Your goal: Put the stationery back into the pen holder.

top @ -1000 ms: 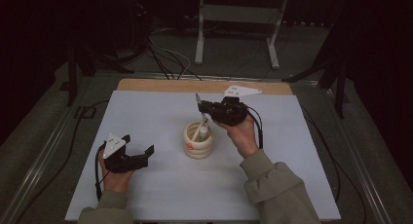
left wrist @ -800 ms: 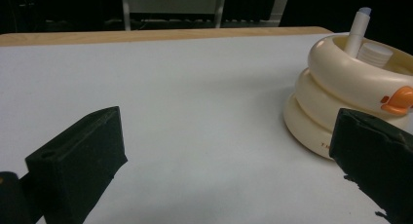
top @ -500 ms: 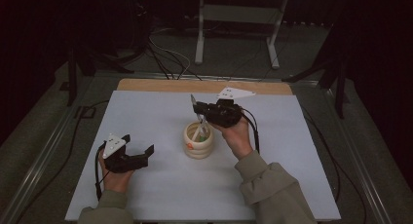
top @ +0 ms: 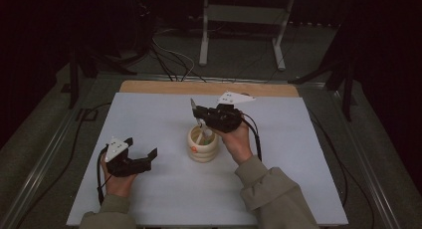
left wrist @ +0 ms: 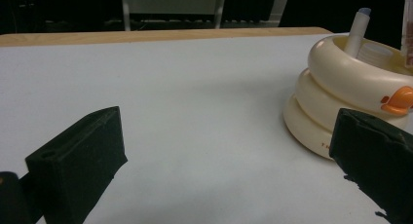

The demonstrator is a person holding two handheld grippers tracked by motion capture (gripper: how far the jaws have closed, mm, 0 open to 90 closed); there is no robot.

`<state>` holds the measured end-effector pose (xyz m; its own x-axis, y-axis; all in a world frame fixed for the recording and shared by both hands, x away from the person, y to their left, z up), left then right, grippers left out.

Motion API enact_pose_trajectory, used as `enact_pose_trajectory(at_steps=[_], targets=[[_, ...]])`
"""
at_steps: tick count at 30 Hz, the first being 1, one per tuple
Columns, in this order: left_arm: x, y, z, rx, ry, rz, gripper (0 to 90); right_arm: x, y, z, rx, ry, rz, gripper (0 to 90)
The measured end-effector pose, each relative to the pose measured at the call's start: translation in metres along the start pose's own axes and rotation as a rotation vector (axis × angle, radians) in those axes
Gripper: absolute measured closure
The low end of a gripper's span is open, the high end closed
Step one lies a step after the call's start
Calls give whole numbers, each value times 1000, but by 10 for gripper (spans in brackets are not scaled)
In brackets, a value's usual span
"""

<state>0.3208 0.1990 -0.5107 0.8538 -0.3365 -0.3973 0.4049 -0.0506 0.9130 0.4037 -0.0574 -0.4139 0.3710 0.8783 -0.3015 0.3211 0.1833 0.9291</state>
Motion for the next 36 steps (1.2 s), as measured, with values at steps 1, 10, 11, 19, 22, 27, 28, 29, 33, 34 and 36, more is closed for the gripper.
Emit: enact_pose_trajectory(at_steps=[1, 10, 11, 19, 22, 27, 28, 29, 33, 34, 36], targets=[[0, 0, 0, 0, 1, 0, 4, 1, 0, 0, -2, -3, 0, 806], [0, 0, 0, -1, 0, 0, 4, 5, -5, -1, -6, -5, -7, 804], [0, 0, 0, 0, 0, 0, 4, 5, -6, -1, -6, -5, -9, 804], [0, 0, 0, 0, -1, -1, 4, 6, -13, 2, -2, -16, -23, 804], [0, 0, 1, 0, -2, -1, 4, 6, -15, 3, -1, -17, -24, 804], [0, 0, 1, -1, -2, -2, 4, 8, -20, 3, -5, -17, -34, 802], [0, 0, 1, -1, -2, -1, 4, 8, -21, 4, -3, -18, -36, 802], [0, 0, 1, -1, -2, -1, 4, 8, -22, 4, -1, -17, -37, 802], [0, 0, 1, -2, -2, -1, 4, 9, -26, 4, -2, -14, -42, 801], [0, 0, 1, -1, -2, -2, 4, 10, -27, 4, -1, -14, -43, 801], [0, 0, 1, 0, -3, -2, 4, 10, -30, 4, 5, -12, -44, 801]])
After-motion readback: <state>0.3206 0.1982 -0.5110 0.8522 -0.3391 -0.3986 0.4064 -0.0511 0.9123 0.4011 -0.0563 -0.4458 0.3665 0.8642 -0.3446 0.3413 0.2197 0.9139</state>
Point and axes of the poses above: each handheld gripper's, and its own axes: x roughly forward along the jaws, y roughly out of its top, z roughly to its right, the point moved 5 cm from there along x, roughly forward along the jaws, and after that the axes turned 7 degrees about y, right-handed, at the moved point
